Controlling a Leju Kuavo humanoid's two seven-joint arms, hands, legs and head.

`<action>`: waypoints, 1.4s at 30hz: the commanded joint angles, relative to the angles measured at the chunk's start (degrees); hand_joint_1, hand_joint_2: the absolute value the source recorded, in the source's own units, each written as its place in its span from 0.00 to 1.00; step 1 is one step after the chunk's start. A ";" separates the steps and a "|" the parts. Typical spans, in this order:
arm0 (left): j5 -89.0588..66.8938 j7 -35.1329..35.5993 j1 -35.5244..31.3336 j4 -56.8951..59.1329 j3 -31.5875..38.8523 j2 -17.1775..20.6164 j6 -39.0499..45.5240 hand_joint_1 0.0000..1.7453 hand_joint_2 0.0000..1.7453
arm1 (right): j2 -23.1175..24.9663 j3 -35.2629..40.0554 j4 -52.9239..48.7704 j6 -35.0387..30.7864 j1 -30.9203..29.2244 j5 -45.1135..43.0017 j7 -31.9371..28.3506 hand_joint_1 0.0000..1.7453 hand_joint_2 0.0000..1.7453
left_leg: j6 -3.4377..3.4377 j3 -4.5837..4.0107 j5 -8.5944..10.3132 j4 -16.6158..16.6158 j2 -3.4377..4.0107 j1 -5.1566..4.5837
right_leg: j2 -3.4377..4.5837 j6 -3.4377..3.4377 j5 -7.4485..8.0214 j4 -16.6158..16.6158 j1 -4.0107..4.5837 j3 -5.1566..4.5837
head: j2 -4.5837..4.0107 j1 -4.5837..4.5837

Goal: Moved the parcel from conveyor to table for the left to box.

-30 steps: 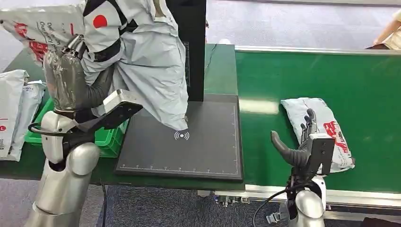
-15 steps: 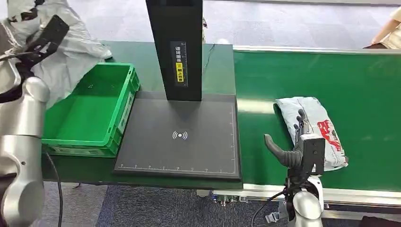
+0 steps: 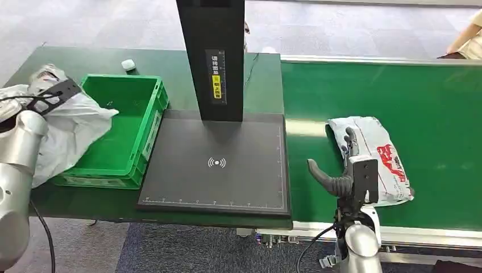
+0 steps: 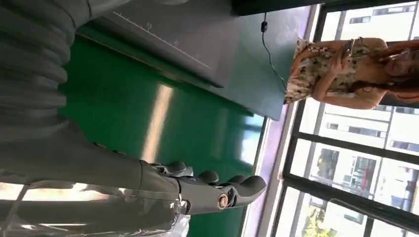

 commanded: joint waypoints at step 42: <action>96.30 -49.69 34.84 -39.13 -14.16 -19.97 -3.84 0.00 1.00 | -4.83 6.03 4.86 1.21 -2.05 -5.32 -2.52 0.00 1.00 | 0.15 0.47 -0.20 -0.23 -0.19 -0.19 | -0.19 0.13 -0.14 -0.33 -0.10 0.52 | 0.00 0.02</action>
